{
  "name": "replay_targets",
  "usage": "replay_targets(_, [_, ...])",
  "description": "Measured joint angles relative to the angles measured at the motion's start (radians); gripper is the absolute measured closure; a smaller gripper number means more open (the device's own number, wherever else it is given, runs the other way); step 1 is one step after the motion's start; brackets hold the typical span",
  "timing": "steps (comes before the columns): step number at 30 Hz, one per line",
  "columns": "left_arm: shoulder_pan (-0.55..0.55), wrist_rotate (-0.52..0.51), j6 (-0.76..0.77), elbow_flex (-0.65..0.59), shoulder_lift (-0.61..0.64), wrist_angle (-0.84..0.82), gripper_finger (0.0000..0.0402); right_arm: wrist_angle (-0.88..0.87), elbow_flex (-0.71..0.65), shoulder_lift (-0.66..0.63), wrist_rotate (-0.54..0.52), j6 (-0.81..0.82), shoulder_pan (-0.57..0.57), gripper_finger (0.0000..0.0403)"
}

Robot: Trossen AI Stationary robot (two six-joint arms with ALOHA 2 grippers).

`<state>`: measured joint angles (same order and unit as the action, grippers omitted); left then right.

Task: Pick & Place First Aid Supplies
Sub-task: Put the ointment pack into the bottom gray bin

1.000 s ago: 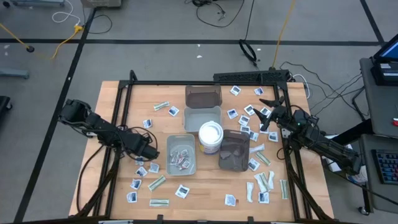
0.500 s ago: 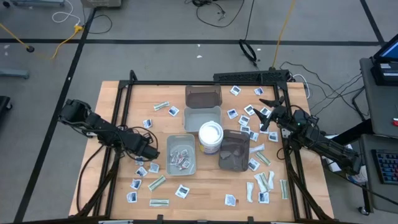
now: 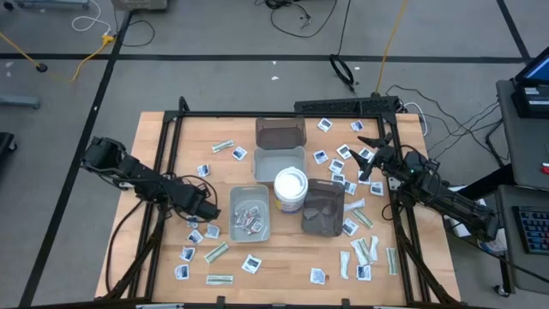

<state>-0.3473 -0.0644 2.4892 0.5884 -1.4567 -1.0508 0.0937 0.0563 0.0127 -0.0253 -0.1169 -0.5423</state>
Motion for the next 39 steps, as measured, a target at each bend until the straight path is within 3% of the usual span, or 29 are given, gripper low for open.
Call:
replay_targets(9, [-0.002,-0.011,0.009,0.013,0.0,-0.047,0.0282,0.0,0.0,0.0,0.0,0.0,0.0,0.014])
replay_targets(15, [-0.003,-0.108,0.007,0.047,0.001,-0.111,0.0254,0.0,0.0,0.0,0.0,0.0,0.0,0.014])
replay_targets(21, [-0.003,-0.116,0.024,0.041,0.001,-0.12,0.023,0.0,0.0,0.0,0.0,0.0,0.0,0.014])
replay_targets(30, [0.001,-0.104,0.038,0.01,0.002,-0.143,0.0217,0.0,0.0,0.0,0.0,0.0,0.0,0.014])
replay_targets(39, [0.0,-0.12,0.007,-0.039,0.003,-0.028,0.0219,0.0,0.0,0.0,0.0,0.0,0.0,0.014])
